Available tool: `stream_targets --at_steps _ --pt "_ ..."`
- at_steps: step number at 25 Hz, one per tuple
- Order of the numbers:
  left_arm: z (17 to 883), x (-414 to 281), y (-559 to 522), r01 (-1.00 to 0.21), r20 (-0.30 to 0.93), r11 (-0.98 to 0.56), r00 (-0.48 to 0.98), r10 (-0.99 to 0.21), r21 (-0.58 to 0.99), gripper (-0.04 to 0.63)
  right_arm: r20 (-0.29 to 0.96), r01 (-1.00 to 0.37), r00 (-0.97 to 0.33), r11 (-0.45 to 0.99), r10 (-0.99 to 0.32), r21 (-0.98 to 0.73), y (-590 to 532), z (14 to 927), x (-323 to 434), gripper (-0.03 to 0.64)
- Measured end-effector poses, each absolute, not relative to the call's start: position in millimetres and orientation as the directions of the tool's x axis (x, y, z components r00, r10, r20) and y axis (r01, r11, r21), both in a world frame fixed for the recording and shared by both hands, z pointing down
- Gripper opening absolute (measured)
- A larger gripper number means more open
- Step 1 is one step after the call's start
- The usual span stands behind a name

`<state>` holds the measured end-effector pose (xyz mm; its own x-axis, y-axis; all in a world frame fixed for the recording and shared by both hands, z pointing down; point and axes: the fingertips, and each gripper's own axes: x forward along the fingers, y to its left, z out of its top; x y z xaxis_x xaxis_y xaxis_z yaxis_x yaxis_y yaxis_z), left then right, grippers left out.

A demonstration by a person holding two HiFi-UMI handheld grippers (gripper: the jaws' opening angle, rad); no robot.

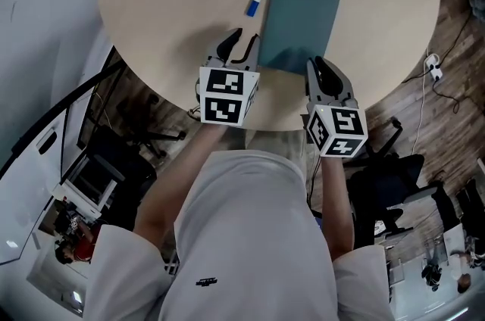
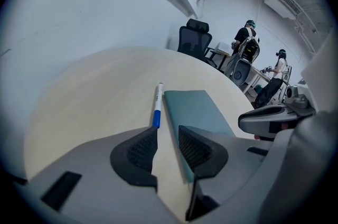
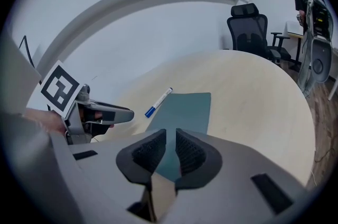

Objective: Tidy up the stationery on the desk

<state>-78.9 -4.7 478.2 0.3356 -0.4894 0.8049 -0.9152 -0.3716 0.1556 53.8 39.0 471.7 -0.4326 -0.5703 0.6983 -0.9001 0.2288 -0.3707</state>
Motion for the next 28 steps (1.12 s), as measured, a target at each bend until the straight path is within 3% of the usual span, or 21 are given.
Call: stream_targets --at_steps 10,22,24,28 --pt "502.0 -86.4 -49.3 -0.923 0.816 -0.355 0.315 -0.484 0.146 0.127 0.681 -0.850 -0.527 0.339 -0.509 -0.404 25.7 475.3 28.3 0.078" --pt "539.2 -75.1 -80.9 -0.906 0.864 -0.396 0.314 -0.393 0.149 0.125 0.670 -0.833 -0.553 0.338 -0.496 -0.438 -5.0 485.1 22.9 0.078" --pt "542.3 -77.2 -82.6 -0.911 0.871 -0.387 0.300 -0.389 0.141 0.078 0.666 -0.832 -0.554 0.339 -0.499 -0.438 -9.2 484.1 22.3 0.078" --pt "539.7 -80.2 -83.2 -0.917 0.863 -0.366 0.308 -0.401 0.158 0.075 0.671 -0.834 -0.551 0.329 -0.496 -0.442 -12.9 485.1 21.0 0.078"
